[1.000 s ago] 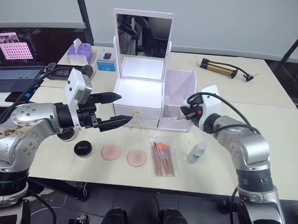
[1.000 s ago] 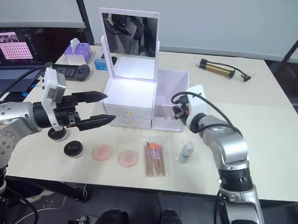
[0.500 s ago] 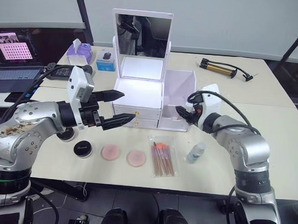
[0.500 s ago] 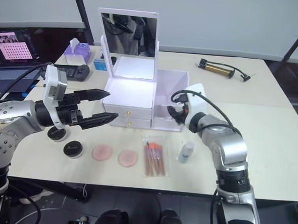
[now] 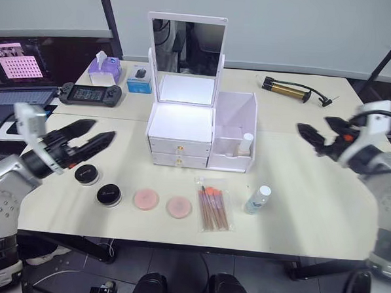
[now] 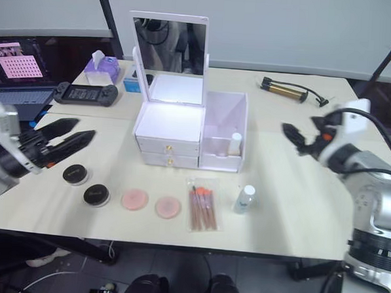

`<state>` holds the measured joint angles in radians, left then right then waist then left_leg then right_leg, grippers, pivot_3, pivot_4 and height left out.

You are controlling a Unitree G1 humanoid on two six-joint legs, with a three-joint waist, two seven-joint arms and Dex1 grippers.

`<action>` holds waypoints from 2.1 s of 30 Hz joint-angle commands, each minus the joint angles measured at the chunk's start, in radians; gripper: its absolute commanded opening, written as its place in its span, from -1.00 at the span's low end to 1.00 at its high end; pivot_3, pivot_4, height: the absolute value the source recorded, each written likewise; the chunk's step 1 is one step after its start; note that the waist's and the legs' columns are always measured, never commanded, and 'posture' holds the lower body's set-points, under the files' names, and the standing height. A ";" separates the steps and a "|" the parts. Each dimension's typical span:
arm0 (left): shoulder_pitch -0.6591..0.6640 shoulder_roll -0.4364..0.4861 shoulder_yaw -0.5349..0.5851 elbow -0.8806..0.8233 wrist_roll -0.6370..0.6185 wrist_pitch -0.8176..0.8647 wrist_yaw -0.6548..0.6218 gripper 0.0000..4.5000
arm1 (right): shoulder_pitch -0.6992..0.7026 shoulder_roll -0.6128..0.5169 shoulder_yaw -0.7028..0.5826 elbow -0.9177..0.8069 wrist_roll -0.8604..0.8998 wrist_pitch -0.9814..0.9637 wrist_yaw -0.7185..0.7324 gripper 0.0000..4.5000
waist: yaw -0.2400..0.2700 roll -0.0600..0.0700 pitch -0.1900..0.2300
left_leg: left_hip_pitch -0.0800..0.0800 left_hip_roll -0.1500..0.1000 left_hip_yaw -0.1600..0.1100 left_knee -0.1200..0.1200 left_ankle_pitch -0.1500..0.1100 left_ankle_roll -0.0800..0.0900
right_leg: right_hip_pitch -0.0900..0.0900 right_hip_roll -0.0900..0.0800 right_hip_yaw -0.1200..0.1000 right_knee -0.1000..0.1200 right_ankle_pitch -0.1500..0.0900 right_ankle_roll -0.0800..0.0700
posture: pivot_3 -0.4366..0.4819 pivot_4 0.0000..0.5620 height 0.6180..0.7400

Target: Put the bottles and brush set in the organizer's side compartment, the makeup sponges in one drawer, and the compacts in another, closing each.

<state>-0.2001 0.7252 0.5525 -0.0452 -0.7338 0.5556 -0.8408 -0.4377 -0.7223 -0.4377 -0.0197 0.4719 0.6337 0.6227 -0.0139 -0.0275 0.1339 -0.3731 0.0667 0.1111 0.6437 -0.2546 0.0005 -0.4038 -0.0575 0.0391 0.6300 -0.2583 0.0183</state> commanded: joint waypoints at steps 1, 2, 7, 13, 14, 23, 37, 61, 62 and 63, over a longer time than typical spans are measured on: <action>0.051 0.017 0.062 0.067 0.063 -0.126 -0.016 1.00 | 0.032 -0.041 -0.047 0.115 -0.020 -0.172 0.091 0.99 | -0.001 0.000 0.000 | 0.000 0.000 0.000 0.000 0.000 0.000 | 0.000 0.000 0.000 0.000 0.000 0.000 | -0.05 -0.47 0.87; 0.072 0.025 0.076 0.095 0.075 -0.148 -0.024 1.00 | 0.045 -0.050 -0.054 0.156 -0.022 -0.209 0.117 0.99 | -0.001 0.000 0.000 | 0.000 0.000 0.000 0.000 0.000 0.000 | 0.000 0.000 0.000 0.000 0.000 0.000 | -0.05 -0.47 0.87; 0.143 0.074 0.151 0.208 0.112 -0.229 -0.042 1.00 | 0.118 -0.097 -0.059 0.351 -0.068 -0.394 0.209 0.99 | -0.003 0.000 0.000 | 0.001 0.001 0.001 -0.001 0.000 0.000 | 0.000 0.000 0.000 0.000 0.000 0.000 | -0.05 -0.47 0.87; 0.151 0.109 0.167 0.265 0.121 -0.270 -0.066 1.00 | 0.121 -0.105 -0.060 0.435 -0.065 -0.466 0.234 0.99 | -0.001 0.000 0.000 | 0.002 0.001 0.002 -0.001 0.000 0.000 | 0.001 -0.001 0.000 0.000 0.000 0.000 | -0.05 -0.47 0.87; 0.140 0.113 0.162 0.269 0.119 -0.267 -0.064 1.00 | 0.117 -0.109 -0.054 0.438 -0.075 -0.485 0.233 0.99 | -0.001 0.000 0.000 | 0.002 0.001 0.002 -0.001 0.000 0.000 | 0.000 -0.001 0.000 0.000 0.000 0.000 | -0.05 -0.47 0.87; -0.036 0.164 0.048 0.223 0.050 -0.147 -0.155 1.00 | 0.107 -0.152 -0.020 0.247 0.025 -0.329 0.318 0.99 | 0.000 0.000 0.000 | 0.002 0.001 0.002 -0.001 0.000 0.000 | 0.001 -0.001 0.000 0.001 0.000 0.000 | -0.05 -0.47 0.87; -0.294 0.252 -0.279 -0.045 -0.152 0.211 -0.445 1.00 | 0.160 -0.317 0.042 -0.253 0.297 0.082 0.479 0.99 | 0.003 0.000 0.000 | 0.001 0.001 0.002 -0.001 0.000 0.000 | 0.000 0.000 0.000 0.000 0.000 0.000 | -0.05 -0.47 0.87; -0.365 0.268 -0.471 -0.266 -0.029 0.171 -0.468 1.00 | 0.294 -0.251 0.265 -0.338 0.129 -0.034 0.465 0.99 | 0.003 -0.001 0.000 | 0.000 0.000 -0.001 0.001 0.000 0.000 | 0.000 0.001 0.001 0.000 -0.002 0.002 | -0.05 -0.47 0.87; -0.362 0.263 -0.463 -0.266 -0.037 0.177 -0.458 1.00 | 0.285 -0.242 0.277 -0.334 0.121 -0.036 0.460 0.99 | 0.003 -0.001 0.000 | 0.000 0.000 -0.001 0.001 0.000 0.000 | 0.000 0.001 0.001 0.000 -0.002 0.002 | -0.05 -0.47 0.87; -0.354 0.256 -0.452 -0.263 -0.039 0.178 -0.442 1.00 | 0.274 -0.231 0.288 -0.331 0.118 -0.037 0.454 0.99 | 0.003 -0.001 0.000 | 0.000 0.000 -0.001 0.000 0.000 0.000 | 0.000 0.001 0.001 0.000 -0.001 0.002 | -0.05 -0.47 0.87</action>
<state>-0.5498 0.9815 0.0662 -0.2924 -0.7670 0.7410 -1.2975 -0.1403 -0.9589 -0.1509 -0.3392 0.5954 0.6185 1.0842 -0.0110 -0.0286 0.1343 -0.3730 0.0666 0.1103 0.6443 -0.2547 0.0005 -0.4038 -0.0565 0.0399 0.6305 -0.2594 0.0198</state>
